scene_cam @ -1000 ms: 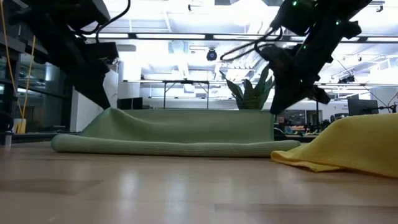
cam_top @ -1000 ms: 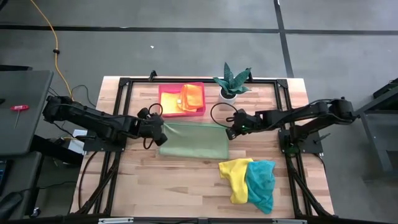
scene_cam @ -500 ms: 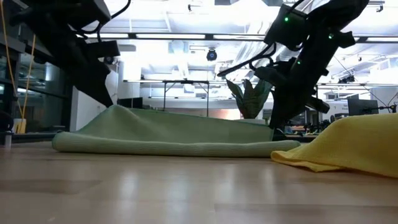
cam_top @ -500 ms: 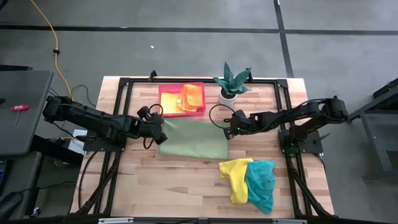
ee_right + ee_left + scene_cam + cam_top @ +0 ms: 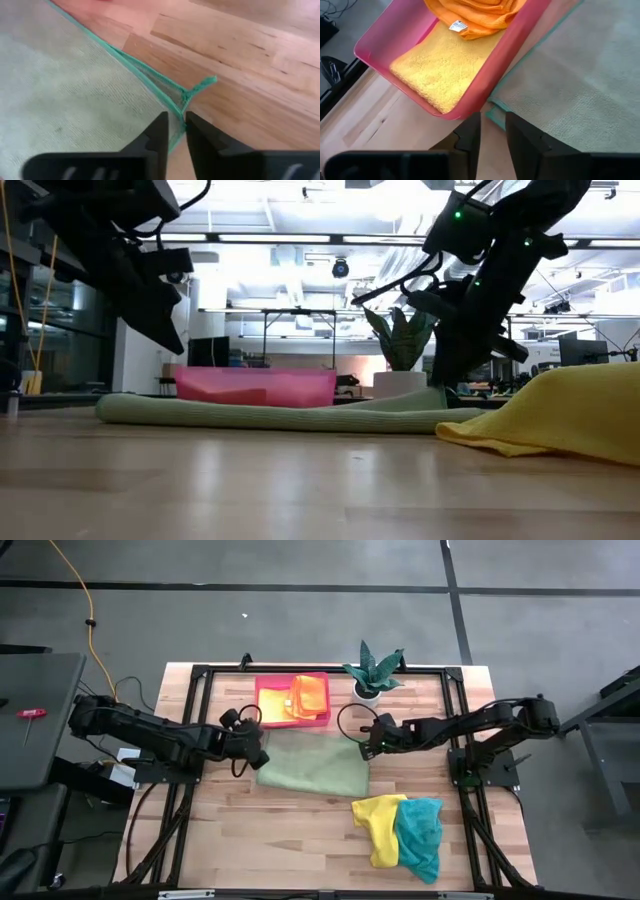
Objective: Fold microfiber towels
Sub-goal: Fold the green microfiber towel
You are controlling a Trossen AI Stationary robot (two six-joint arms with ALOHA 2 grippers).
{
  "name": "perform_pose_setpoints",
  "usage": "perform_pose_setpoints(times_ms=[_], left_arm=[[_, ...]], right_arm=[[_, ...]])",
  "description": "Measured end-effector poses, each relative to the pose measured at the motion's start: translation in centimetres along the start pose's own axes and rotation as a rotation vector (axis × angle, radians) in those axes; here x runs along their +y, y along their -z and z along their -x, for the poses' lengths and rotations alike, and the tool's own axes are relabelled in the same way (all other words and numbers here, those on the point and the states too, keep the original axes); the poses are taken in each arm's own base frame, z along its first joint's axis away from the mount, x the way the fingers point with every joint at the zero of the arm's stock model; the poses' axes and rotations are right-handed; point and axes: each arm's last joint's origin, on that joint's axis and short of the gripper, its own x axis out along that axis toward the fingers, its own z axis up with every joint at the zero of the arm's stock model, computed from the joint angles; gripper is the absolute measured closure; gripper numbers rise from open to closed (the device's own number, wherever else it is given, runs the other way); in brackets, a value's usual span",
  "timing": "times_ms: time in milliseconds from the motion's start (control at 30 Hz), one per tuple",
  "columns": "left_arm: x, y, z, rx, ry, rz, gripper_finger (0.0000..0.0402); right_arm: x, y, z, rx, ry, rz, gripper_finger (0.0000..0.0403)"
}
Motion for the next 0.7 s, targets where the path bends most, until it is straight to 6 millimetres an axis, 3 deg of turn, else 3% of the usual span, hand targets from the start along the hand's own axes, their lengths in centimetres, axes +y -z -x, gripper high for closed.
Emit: perform_pose_setpoints(times_ms=[133,367,567,700], left_arm=[[0.4,-0.7,0.3,-0.002,-0.001,0.006,0.0291],[1.4,-2.2,1.3,-0.024,0.088,0.019,0.0250],[2.0,-2.5,1.7,-0.010,0.178,0.190,0.0224],[1.8,-2.3,1.4,0.007,0.213,0.309,0.0213]], right_arm=[[0.0,-0.7,0.1,0.000,-0.008,-0.007,0.0299],[1.6,-3.4,1.6,-0.028,-0.029,0.161,0.0227],[2.6,-4.8,3.2,-0.002,-0.022,0.338,0.0210],[2.0,-3.9,3.4,0.081,-0.037,0.386,0.0210]])
